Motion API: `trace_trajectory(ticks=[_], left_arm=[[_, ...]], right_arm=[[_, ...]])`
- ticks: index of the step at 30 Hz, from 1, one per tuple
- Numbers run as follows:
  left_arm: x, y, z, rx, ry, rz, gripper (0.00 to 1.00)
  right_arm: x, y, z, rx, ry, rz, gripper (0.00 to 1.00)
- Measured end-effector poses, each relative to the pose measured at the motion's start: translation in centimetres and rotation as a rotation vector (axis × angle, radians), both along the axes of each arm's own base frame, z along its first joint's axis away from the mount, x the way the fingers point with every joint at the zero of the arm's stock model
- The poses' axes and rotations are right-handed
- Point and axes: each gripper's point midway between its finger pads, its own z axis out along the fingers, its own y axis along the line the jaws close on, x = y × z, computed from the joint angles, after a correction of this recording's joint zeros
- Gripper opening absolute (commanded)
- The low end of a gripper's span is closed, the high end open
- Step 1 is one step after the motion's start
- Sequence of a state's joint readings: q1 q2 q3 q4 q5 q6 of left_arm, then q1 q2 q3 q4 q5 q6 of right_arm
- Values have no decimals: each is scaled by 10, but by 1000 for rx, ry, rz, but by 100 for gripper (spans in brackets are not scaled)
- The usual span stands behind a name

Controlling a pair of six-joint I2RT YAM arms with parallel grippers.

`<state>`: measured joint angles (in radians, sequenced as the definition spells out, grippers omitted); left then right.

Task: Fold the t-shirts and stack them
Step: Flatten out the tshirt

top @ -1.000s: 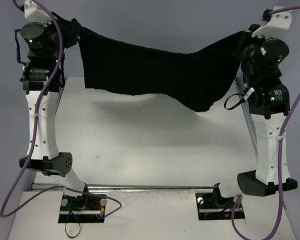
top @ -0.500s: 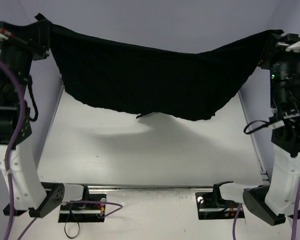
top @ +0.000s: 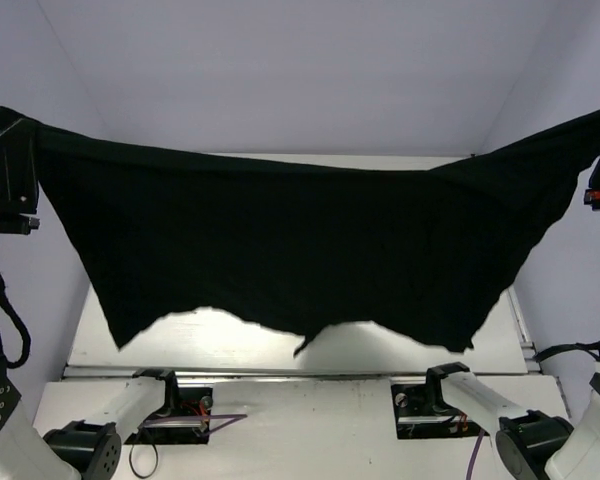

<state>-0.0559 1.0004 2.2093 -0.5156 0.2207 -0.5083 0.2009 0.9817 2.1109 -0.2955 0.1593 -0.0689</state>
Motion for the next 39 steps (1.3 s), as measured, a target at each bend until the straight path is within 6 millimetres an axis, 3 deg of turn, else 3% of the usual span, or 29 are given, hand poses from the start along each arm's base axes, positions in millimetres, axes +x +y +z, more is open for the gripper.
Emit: trace_trajectory(ticks=[4, 10, 15, 24, 26, 28, 30, 33, 37, 39], left_arm=[[8, -1, -8, 3, 31, -3, 0], [53, -4, -27, 10, 133, -3, 0], [113, -6, -47, 22, 238, 2, 0], [245, -15, -86, 33, 400, -7, 0], [268, -17, -92, 32, 428, -12, 0], [281, -20, -83, 27, 400, -22, 0], [282, -23, -77, 17, 383, -44, 0], [263, -28, -61, 9, 332, -80, 0], [210, -30, -42, 11, 251, -110, 0], [181, -29, -44, 4, 225, -114, 0]], right_arm=[[12, 6, -9, -10, 32, 22, 0], [52, 20, -30, -40, 120, 50, 0], [105, 34, -50, -73, 217, 64, 0], [219, 56, -87, -148, 381, 49, 0], [236, 59, -87, -156, 390, 44, 0], [241, 59, -75, -152, 359, 37, 0], [238, 57, -65, -143, 323, 30, 0], [215, 50, -46, -122, 250, 16, 0], [159, 37, -27, -95, 146, 4, 0], [130, 31, -27, -87, 110, 4, 0]])
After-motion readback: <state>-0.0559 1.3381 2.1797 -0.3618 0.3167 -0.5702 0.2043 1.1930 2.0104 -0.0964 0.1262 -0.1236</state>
